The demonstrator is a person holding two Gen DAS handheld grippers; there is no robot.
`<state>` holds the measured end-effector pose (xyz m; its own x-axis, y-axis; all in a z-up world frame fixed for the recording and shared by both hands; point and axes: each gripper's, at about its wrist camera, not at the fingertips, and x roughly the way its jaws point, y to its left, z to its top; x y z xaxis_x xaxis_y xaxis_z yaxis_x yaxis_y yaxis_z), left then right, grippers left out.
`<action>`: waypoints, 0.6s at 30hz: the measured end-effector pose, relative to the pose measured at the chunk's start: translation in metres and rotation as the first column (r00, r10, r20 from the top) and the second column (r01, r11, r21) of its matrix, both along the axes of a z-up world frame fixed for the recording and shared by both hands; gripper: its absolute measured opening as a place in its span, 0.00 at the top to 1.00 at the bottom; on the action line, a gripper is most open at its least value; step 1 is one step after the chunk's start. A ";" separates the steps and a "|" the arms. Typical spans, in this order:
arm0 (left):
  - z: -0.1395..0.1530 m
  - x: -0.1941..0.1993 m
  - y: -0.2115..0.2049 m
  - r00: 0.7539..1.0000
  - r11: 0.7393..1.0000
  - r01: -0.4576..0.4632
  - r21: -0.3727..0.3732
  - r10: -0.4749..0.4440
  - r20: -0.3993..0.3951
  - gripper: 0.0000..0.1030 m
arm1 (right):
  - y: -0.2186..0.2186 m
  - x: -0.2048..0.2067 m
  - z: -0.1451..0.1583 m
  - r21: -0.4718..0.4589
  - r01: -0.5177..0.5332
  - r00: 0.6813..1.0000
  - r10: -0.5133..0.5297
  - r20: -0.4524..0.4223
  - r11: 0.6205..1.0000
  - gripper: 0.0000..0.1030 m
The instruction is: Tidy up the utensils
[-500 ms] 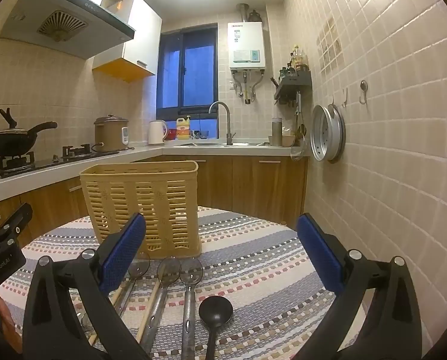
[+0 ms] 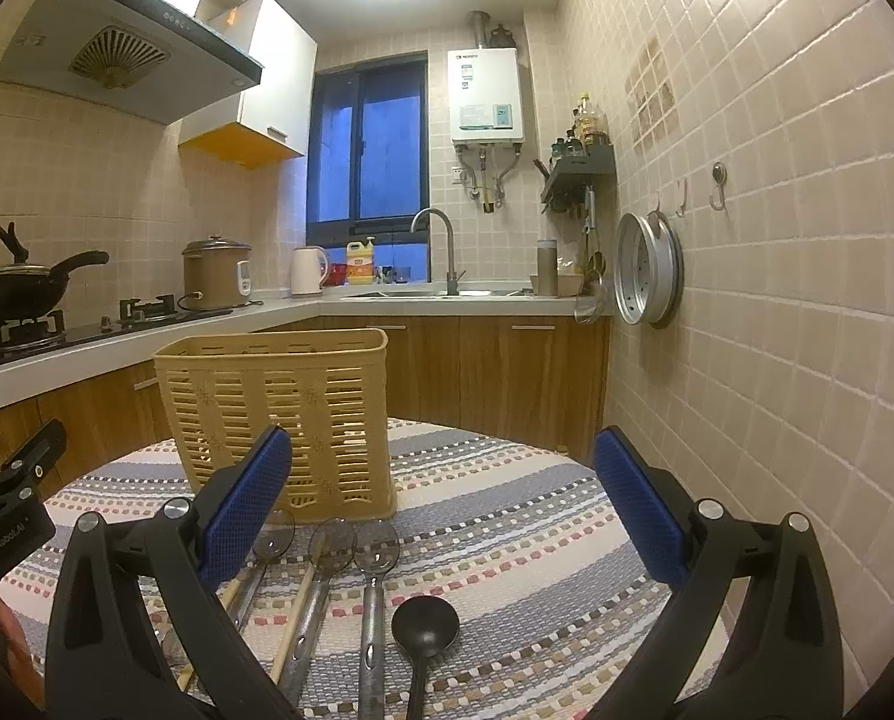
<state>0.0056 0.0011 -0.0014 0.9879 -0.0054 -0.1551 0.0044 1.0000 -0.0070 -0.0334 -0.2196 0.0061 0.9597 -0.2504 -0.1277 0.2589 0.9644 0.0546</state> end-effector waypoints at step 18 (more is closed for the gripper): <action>-0.001 0.002 -0.001 1.000 1.000 -0.005 0.013 0.005 0.015 0.07 | -0.001 -0.001 -0.001 0.006 0.001 1.000 -0.001 -0.002 1.000 0.07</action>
<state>0.0072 -0.0002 -0.0023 0.9901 0.0015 -0.1402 -0.0007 1.0000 0.0056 -0.0346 -0.2203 0.0055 0.9591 -0.2510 -0.1308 0.2603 0.9637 0.0595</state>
